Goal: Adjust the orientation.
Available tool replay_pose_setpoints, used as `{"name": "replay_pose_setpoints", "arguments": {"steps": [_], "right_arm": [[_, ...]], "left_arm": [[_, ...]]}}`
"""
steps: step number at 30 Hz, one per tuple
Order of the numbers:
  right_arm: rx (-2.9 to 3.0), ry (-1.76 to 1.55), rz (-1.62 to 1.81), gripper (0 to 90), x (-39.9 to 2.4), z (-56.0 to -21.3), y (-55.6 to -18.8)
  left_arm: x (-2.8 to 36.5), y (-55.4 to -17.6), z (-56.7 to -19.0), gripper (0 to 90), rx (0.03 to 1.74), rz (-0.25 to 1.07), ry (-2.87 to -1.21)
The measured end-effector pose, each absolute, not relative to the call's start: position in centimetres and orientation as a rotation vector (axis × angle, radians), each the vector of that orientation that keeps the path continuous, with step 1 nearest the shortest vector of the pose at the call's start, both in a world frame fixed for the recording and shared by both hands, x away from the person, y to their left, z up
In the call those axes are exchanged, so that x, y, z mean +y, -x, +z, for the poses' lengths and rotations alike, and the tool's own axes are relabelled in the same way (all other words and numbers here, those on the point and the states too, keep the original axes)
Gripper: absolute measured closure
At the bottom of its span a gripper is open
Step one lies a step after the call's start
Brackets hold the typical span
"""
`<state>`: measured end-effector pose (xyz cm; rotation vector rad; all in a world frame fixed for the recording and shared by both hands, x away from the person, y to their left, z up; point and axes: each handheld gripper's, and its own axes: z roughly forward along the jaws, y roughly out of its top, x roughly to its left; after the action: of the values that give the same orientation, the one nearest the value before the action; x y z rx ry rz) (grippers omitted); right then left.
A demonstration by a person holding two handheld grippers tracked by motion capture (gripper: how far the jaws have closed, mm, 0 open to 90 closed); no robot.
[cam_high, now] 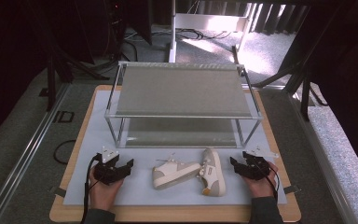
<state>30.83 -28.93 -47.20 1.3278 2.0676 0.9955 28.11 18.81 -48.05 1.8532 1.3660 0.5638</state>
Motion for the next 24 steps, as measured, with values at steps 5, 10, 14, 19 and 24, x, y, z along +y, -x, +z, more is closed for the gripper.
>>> {"name": "replay_pose_setpoints", "arguments": {"steps": [5,10,14,19,24], "right_arm": [[2.068,-1.311,1.012,39.8,-28.9,-46.9,-30.5],[2.078,-1.291,0.985,39.6,-28.7,-46.9,-30.4],[2.072,-1.279,0.965,38.9,-28.6,-46.7,-30.1],[2.057,-1.244,0.921,38.5,-28.3,-46.4,-29.6],[2.049,-1.22,0.923,38.5,-28.2,-46.0,-29.0]], "left_arm": [[18.5,-27.7,-47.6,37.0,1.336,0.571,-1.856],[18.0,-27.3,-46.6,37.4,1.315,0.56,-1.861],[17.4,-27.0,-45.8,37.3,1.271,0.557,-1.863],[16.1,-26.5,-44.7,36.6,1.197,0.512,-1.862],[14.4,-26.1,-43.6,35.6,1.101,0.486,-1.881]]}}
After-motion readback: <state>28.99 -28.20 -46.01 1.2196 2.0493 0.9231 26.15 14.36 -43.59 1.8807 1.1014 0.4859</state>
